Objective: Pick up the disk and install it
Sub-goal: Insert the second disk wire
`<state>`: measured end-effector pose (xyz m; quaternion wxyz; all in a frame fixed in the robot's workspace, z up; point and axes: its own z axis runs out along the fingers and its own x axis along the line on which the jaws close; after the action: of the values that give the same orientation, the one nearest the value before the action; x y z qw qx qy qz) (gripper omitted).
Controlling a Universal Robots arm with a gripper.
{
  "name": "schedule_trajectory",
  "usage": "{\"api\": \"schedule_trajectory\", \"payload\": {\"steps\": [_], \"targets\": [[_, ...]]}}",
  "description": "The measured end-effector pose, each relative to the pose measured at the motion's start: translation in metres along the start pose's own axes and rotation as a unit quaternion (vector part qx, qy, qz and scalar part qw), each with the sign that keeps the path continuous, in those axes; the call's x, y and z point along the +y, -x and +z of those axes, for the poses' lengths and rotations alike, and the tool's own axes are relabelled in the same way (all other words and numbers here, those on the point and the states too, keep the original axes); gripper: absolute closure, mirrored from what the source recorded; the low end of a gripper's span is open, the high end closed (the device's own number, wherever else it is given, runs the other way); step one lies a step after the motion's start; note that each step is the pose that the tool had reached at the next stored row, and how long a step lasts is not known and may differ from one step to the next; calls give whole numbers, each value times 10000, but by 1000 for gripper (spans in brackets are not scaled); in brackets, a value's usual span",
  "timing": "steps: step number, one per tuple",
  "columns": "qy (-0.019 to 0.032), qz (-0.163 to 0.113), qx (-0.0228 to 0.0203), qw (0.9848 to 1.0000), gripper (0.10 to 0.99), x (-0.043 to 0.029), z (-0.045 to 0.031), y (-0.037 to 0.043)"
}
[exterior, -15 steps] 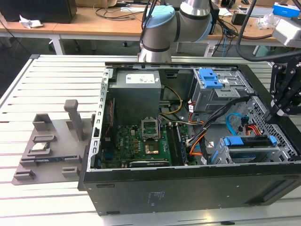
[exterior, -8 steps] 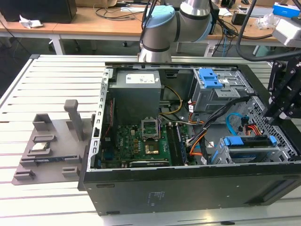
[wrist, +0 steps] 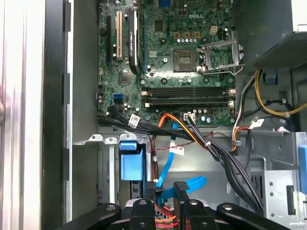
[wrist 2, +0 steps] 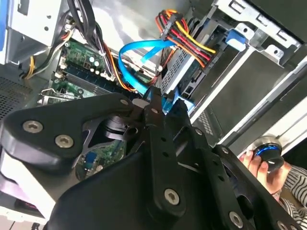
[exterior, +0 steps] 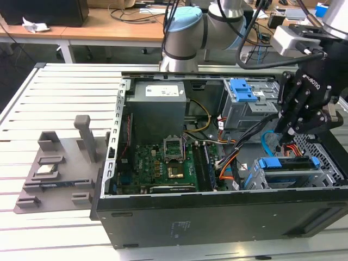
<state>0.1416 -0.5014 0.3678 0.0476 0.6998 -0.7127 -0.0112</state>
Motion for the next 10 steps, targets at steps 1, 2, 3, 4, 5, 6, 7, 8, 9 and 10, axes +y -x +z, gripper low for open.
{"api": "schedule_trajectory", "payload": {"steps": [1,2,3,4,5,6,7,8,9,10], "targets": [[-1,-25,3,10000,784,0,2,0],[-2,-28,3,10000,784,0,2,0],[-2,-32,3,10000,784,0,3,0],[-2,-34,3,10000,800,0,3,0],[-2,-37,3,10000,863,0,3,0],[-2,-38,3,10000,925,0,3,0],[-2,-39,3,10000,925,0,3,0],[-2,-41,3,10000,925,0,3,0],[-2,-42,3,10000,925,0,3,0],[-2,-42,2,10000,925,0,5,-11]]}}
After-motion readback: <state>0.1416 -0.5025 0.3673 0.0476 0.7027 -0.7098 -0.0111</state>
